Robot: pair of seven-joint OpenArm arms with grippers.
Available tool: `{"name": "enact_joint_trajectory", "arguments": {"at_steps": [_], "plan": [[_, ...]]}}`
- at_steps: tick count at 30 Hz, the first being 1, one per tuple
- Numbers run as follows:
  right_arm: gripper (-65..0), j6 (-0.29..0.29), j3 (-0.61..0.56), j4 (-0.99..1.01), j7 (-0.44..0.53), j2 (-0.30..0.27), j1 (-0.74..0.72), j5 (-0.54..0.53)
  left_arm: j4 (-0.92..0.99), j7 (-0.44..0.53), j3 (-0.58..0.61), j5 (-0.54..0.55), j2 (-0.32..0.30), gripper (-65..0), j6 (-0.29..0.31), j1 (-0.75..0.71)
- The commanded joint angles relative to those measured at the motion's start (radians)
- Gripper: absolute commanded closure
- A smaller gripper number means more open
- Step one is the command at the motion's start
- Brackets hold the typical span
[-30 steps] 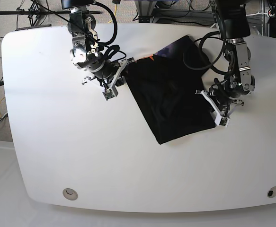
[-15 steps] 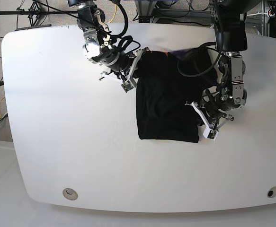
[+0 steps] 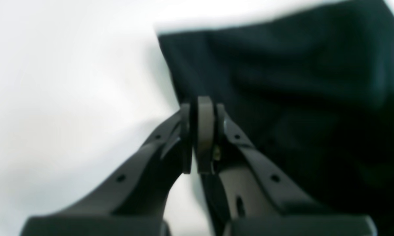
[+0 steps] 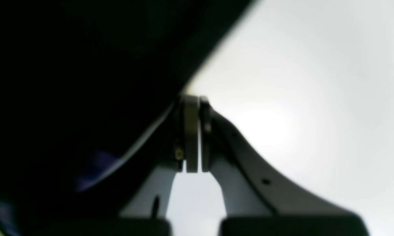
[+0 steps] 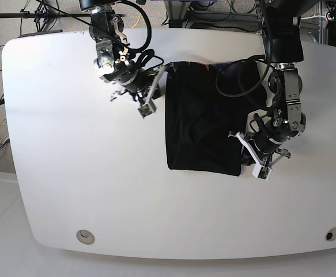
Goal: Fold the T-shirt properly
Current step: 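Pull the bundle with both grippers to square it on the table, then lift the left gripper away and move the right gripper to the bundle's collar end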
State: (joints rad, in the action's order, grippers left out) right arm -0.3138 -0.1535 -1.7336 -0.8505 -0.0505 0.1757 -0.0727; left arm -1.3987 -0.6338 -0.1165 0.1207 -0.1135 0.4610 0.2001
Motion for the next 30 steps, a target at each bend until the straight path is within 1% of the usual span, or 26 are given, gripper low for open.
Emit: {"name": "enact_joint_trajectory", "arguments": {"at_steps": [1, 6, 8, 12, 15, 19, 22, 27, 30], "plan": [[-0.8, -0.003, 0.015, -0.079, 0.02, -0.007, -0.017, -0.003, -0.08, 0.025, -0.028, 0.009, -0.007, -1.6, 0.0, 0.012], [-0.8, -0.008, 0.012, -0.199, 0.015, -0.009, -0.012, -0.011, -0.193, 0.025, -0.07, 0.007, -0.007, -1.6, 0.0, -0.017], [-0.8, -0.009, 0.004, -0.243, 0.015, -0.005, -0.009, -0.012, -0.242, 0.025, -0.084, 0.007, -0.016, -1.6, 0.0, -0.037], [-0.8, -0.038, -0.08, -0.273, 0.014, -0.009, -0.008, -0.012, -0.33, 0.025, -0.096, 0.007, -0.048, -1.6, -0.003, -0.09], [-0.8, -0.06, -0.153, -0.273, 0.014, -0.009, -0.008, -0.012, -0.373, 0.025, -0.121, 0.007, -0.059, -1.6, -0.003, -0.132], [-0.8, -0.083, -0.261, -0.273, 0.012, -0.009, 0.006, -0.009, -0.408, 0.025, -0.194, 0.007, -0.061, -1.6, -0.003, -0.195], [-0.8, -0.084, -0.331, -0.273, 0.012, -0.009, 0.008, -0.005, -0.408, 0.025, -0.248, 0.007, -0.061, -1.6, -0.003, -0.233], [-0.8, -0.083, -0.324, -0.262, 0.012, -0.009, 0.002, -0.005, -0.408, 0.025, -0.338, 0.007, -0.062, -1.6, -0.001, -0.293], [-0.8, -0.084, -0.326, -0.216, 0.012, -0.009, -0.028, -0.005, -0.406, 0.025, -0.386, 0.007, -0.062, -1.6, -0.001, -0.319]]}}
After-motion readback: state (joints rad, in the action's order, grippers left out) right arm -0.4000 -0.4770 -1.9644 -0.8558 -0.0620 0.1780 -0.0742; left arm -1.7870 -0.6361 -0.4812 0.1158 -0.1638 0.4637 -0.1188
